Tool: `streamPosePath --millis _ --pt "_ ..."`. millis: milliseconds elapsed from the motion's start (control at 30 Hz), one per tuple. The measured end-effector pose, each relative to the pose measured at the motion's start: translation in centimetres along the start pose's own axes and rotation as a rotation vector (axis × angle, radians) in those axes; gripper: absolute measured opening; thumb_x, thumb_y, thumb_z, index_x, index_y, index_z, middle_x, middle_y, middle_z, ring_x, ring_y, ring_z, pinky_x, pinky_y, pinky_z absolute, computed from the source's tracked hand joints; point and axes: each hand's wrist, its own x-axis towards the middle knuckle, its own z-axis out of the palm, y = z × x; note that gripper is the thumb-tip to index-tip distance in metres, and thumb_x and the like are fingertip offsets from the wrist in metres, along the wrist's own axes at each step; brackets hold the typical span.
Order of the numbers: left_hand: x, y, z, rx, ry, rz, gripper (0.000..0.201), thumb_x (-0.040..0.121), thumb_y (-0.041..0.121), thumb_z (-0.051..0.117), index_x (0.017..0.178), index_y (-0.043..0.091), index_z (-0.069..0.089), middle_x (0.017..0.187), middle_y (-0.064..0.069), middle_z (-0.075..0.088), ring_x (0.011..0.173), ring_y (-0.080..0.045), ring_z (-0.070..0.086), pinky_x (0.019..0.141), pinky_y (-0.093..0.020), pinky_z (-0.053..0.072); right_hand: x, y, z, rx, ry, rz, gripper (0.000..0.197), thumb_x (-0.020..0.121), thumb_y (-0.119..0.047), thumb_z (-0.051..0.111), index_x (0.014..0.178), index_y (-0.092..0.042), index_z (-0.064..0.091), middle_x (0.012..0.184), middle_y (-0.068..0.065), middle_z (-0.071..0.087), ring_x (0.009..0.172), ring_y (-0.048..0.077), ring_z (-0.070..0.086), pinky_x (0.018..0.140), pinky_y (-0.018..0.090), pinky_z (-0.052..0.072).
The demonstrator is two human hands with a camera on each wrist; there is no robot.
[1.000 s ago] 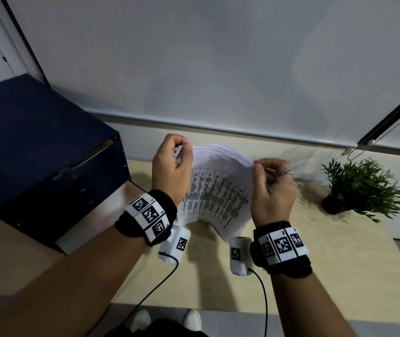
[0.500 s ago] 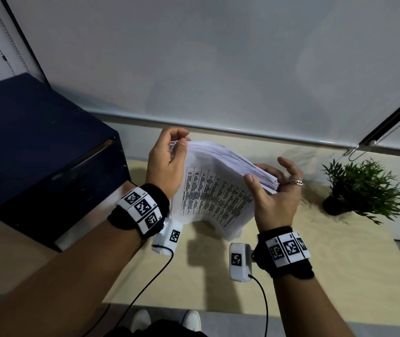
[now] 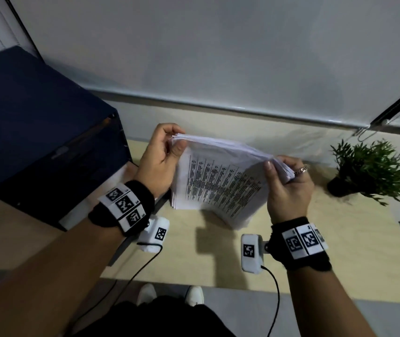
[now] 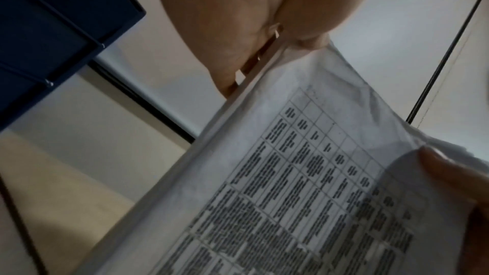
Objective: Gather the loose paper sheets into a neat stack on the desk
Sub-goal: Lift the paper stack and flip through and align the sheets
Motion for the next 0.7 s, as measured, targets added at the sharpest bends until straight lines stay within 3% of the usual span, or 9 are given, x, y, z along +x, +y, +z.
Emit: streamPosePath --millis 100,200,267,400,467,533,600,700 --pt "0.0 -0.8 0.7 0.064 0.061 -0.038 0.009 0.098 0.029 0.049 0.106 0.027 0.045 0.088 0.008 0.051 0.079 -0.008 0.050 0.077 -0.032 0.045 -0.2 0.1 0.4 -0.019 0.042 -0.031 0.019 0.084 0.010 0.064 0.089 -0.007 0.059 0.075 -0.026 0.069 0.070 -0.012 0.060 0.070 0.006 0.046" --pt "0.2 -0.4 1.6 0.088 0.140 -0.019 0.007 0.100 0.025 0.046 0.105 0.028 0.041 0.087 0.011 0.048 0.077 -0.007 0.048 0.076 -0.032 0.045 -0.3 -0.1 0.8 -0.023 0.072 -0.053 0.013 0.085 0.007 0.065 0.093 -0.002 0.060 0.077 -0.023 0.070 0.071 -0.009 0.061 0.070 0.009 0.047" --pt "0.0 -0.2 2.1 0.051 0.163 0.011 0.009 0.102 0.019 0.041 0.105 0.027 0.039 0.089 0.011 0.045 0.078 -0.009 0.045 0.077 -0.031 0.043 -0.4 -0.2 0.9 -0.038 0.074 -0.048 0.012 0.087 0.002 0.065 0.091 -0.008 0.061 0.077 -0.019 0.070 0.071 -0.004 0.062 0.070 0.014 0.049" --pt "-0.4 0.2 2.8 0.043 0.200 0.055 0.008 0.102 0.020 0.038 0.108 0.015 0.036 0.090 0.006 0.039 0.077 -0.005 0.039 0.074 -0.019 0.038 -0.4 -0.2 1.0 -0.092 0.092 -0.085 0.018 0.090 -0.002 0.062 0.090 -0.021 0.062 0.079 -0.016 0.068 0.074 -0.001 0.061 0.073 0.015 0.047" --pt "-0.2 1.0 3.1 0.024 0.198 0.069 0.012 0.102 0.020 0.042 0.110 0.011 0.039 0.091 0.003 0.041 0.074 0.002 0.041 0.072 -0.014 0.038 -0.5 -0.4 1.3 -0.108 0.084 -0.115 0.015 0.091 -0.003 0.061 0.093 -0.017 0.063 0.085 -0.011 0.067 0.079 0.001 0.062 0.076 0.016 0.048" --pt "0.1 1.7 3.4 0.008 0.228 0.070 0.011 0.100 0.009 0.049 0.109 0.003 0.046 0.096 -0.001 0.048 0.081 0.006 0.049 0.077 -0.009 0.041 -0.6 -0.7 1.6 -0.123 0.070 -0.138 0.008 0.091 -0.003 0.062 0.095 -0.009 0.063 0.086 -0.001 0.067 0.080 0.002 0.062 0.076 0.018 0.049" --pt "0.5 2.0 3.5 0.018 0.289 0.055 0.011 0.097 0.003 0.055 0.103 -0.005 0.052 0.098 -0.008 0.054 0.089 0.008 0.053 0.083 -0.006 0.042 -0.6 -0.8 1.8 -0.116 0.093 -0.133 0.005 0.090 -0.002 0.063 0.095 -0.004 0.064 0.084 -0.006 0.067 0.079 0.000 0.062 0.075 0.017 0.049" --pt "0.9 2.2 3.5 0.040 0.348 0.026 0.007 0.095 0.000 0.054 0.097 -0.007 0.054 0.089 -0.002 0.056 0.083 0.008 0.055 0.079 -0.005 0.042 -0.5 -1.0 2.1 -0.102 0.138 -0.112 0.012 0.091 0.000 0.061 0.092 -0.012 0.063 0.081 -0.015 0.068 0.079 -0.003 0.061 0.076 0.013 0.046"
